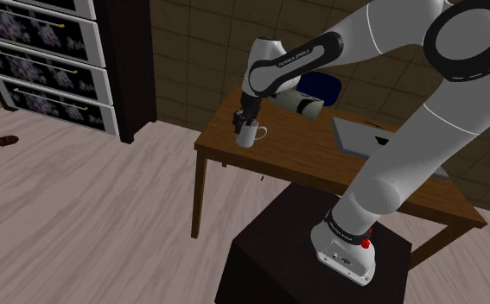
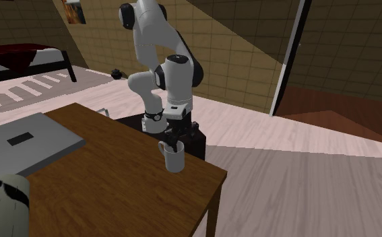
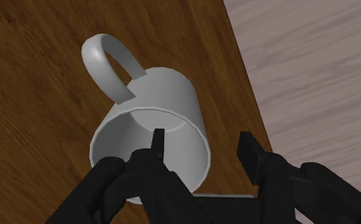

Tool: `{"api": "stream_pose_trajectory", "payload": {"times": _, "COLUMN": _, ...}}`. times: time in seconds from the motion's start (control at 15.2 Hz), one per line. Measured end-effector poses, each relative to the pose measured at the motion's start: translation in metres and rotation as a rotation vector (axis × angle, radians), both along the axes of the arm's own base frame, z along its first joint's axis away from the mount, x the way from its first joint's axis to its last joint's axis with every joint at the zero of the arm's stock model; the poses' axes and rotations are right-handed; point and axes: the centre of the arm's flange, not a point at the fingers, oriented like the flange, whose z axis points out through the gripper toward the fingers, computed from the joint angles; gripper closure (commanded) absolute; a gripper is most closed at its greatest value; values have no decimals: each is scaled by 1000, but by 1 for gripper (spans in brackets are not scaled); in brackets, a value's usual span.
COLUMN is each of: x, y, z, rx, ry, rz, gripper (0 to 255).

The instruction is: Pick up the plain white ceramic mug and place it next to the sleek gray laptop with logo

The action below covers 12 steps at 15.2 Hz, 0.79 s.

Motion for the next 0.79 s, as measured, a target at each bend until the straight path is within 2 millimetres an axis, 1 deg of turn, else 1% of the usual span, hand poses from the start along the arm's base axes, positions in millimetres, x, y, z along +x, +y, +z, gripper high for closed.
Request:
{"api": "stream_pose_trajectory", "payload": {"times": 0.59, "x": 0, "y": 0, "z": 0, "rx": 0, "ry": 0, "rz": 0, "gripper": 255}}
{"api": "stream_pose_trajectory", "payload": {"times": 0.79, "x": 0, "y": 0, "z": 10, "rx": 0, "ry": 0, "rz": 0, "gripper": 255}}
